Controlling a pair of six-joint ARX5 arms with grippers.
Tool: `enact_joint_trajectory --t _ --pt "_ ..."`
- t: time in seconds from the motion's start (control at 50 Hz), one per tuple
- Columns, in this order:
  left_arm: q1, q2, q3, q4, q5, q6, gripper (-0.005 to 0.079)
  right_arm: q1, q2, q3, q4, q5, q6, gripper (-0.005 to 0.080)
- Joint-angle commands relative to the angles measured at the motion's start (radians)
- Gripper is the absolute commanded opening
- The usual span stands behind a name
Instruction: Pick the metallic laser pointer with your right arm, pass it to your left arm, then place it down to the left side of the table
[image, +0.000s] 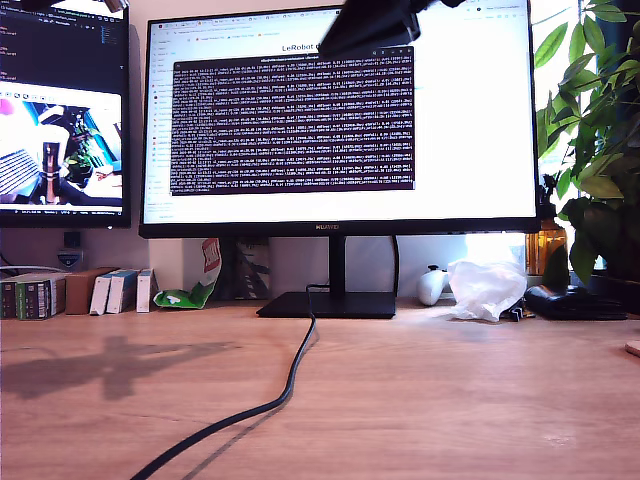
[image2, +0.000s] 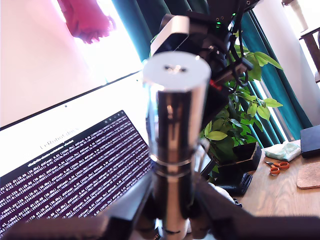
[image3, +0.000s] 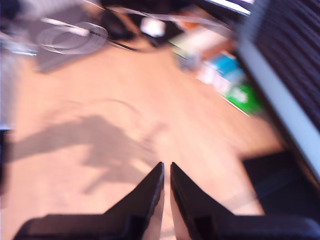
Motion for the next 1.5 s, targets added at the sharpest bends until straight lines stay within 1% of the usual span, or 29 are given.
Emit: enact_joint_trajectory --t 0.0,0.1,0.28,0.38,0.48,0.66,0.94,1.06,1.22,1.3,1.38,1.48 --pt "0.004 -0.005 0.016 0.007 0.0 -0.006 -0.002 0.006 -0.019 -0.008 0.02 0.053 0.031 -0.0013" --pt "0.004 -0.005 0.016 0.007 0.0 -0.006 -0.002 -0.004 -0.02 -0.008 0.044 0.148 0.088 -0.0013" --pt "0.004 -0.005 0.016 -0.001 0.0 -0.006 -0.002 -0.064 -0.027 -0.008 0.068 0.286 0.185 -0.0013" --pt "0.004 -0.005 0.016 -0.007 0.0 -0.006 -0.002 -0.101 -0.042 -0.008 0.042 0.34 0.232 -0.0013" --pt "0.004 -0.005 0.016 -0.019 0.0 -0.006 -0.002 -0.125 -0.064 -0.009 0.019 0.43 0.262 -0.0013" --pt "0.004 -0.005 0.016 -0.019 -0.007 -0.005 -0.002 -0.133 -0.113 -0.01 0.008 0.576 0.3 -0.0013" --pt "0.004 -0.005 0.016 -0.027 -0.011 -0.005 -0.002 -0.163 -0.167 -0.052 -0.023 0.681 0.37 -0.0013" --pt "0.004 -0.005 0.016 -0.05 -0.011 -0.005 -0.002 -0.178 -0.213 -0.141 -0.009 0.692 0.374 -0.0013" --pt "0.006 -0.005 0.016 -0.105 -0.021 -0.005 -0.002 -0.196 -0.336 -0.317 0.077 0.697 0.387 -0.0013" --pt "0.006 -0.005 0.016 -0.14 -0.036 -0.005 -0.002 -0.207 -0.411 -0.421 0.135 0.724 0.404 -0.0013" --pt "0.006 -0.005 0.016 -0.181 -0.047 -0.005 -0.002 -0.228 -0.486 -0.52 0.191 0.755 0.425 -0.0013" --pt "0.006 -0.005 0.016 -0.216 -0.05 -0.004 -0.002 -0.267 -0.577 -0.624 0.236 0.768 0.437 -0.0013"
